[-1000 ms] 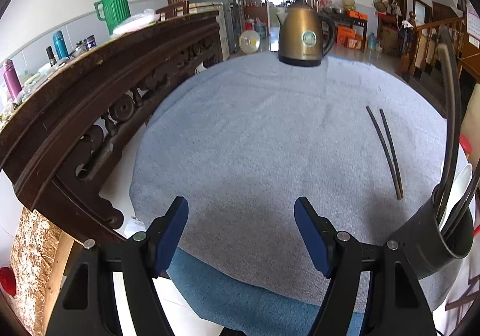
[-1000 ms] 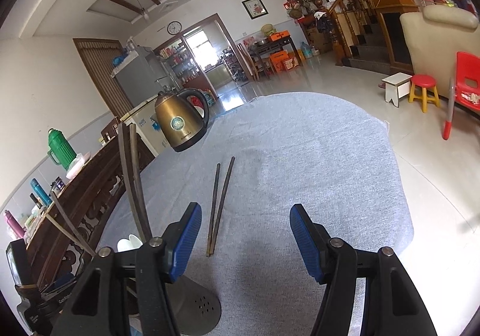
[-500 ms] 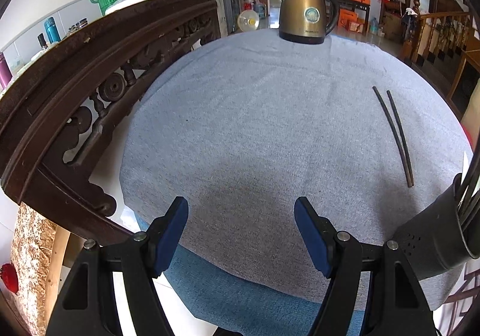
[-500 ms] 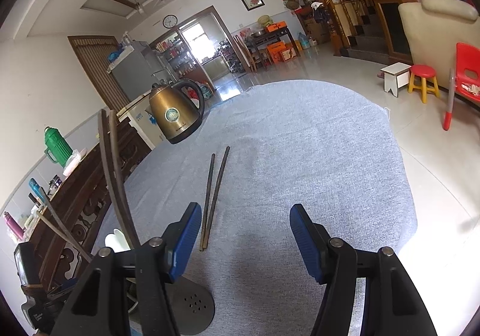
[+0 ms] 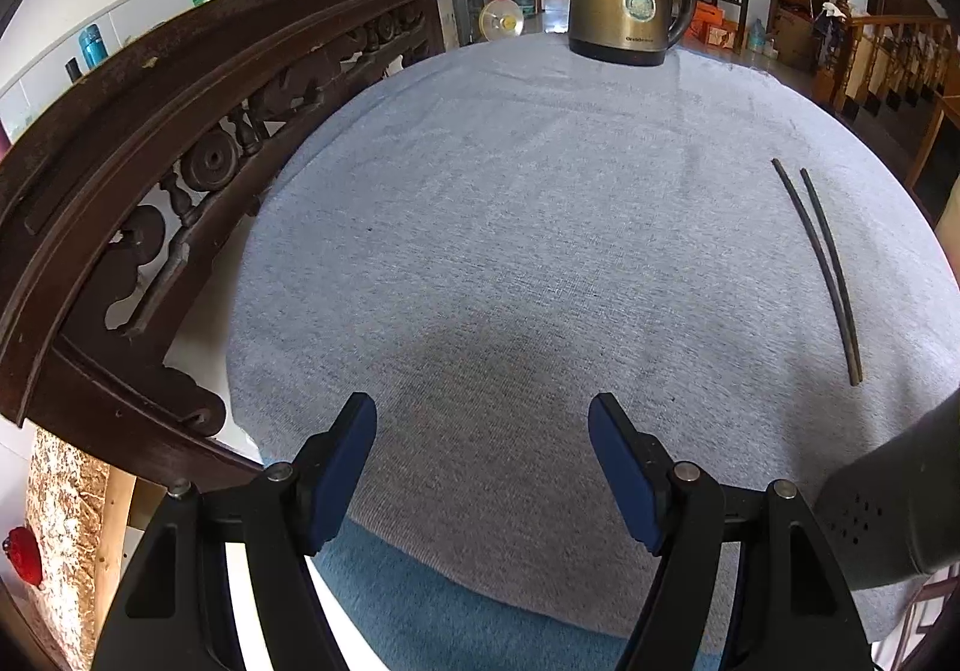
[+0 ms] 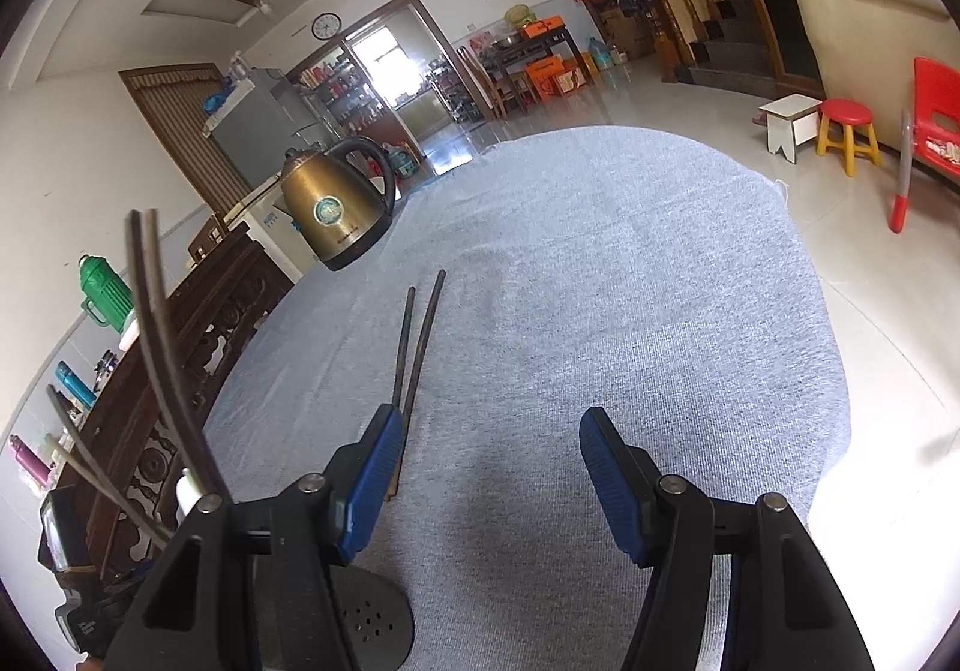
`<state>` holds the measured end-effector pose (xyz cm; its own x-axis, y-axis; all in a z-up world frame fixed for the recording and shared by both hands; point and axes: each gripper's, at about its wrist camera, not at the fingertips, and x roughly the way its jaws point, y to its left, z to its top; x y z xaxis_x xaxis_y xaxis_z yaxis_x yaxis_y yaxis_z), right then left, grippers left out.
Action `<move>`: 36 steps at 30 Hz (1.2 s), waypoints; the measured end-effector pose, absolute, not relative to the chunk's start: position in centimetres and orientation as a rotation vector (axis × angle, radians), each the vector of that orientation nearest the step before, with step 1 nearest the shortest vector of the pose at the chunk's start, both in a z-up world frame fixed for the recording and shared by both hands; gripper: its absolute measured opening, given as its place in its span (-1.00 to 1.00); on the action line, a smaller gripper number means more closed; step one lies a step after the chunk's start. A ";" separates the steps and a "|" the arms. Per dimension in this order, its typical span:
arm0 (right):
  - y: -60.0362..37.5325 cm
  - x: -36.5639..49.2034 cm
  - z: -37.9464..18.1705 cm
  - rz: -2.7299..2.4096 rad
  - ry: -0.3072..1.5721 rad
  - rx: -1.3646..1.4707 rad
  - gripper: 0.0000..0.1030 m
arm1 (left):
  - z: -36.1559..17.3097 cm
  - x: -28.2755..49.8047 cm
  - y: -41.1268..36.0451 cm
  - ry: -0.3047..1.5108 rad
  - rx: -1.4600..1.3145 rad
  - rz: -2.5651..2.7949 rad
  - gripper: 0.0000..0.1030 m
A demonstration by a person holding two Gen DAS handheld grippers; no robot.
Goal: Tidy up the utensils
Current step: 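Withdraw both open tools from the cup toward the last two chopsticks, then close the right tool on a dark chopstick while the left tool approaches the other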
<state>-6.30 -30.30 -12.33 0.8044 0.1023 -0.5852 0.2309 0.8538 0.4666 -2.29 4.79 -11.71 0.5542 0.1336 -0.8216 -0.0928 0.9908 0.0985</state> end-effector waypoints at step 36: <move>-25.4 21.7 -17.3 -0.062 0.939 0.363 -0.36 | -12.8 6.3 4.9 0.950 0.135 0.177 0.43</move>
<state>21.71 -25.42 -17.33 0.5933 0.1048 -0.7981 0.2081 0.9378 0.2779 6.26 4.86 -12.76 0.5685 0.2096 -0.7955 -0.0913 0.9771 0.1922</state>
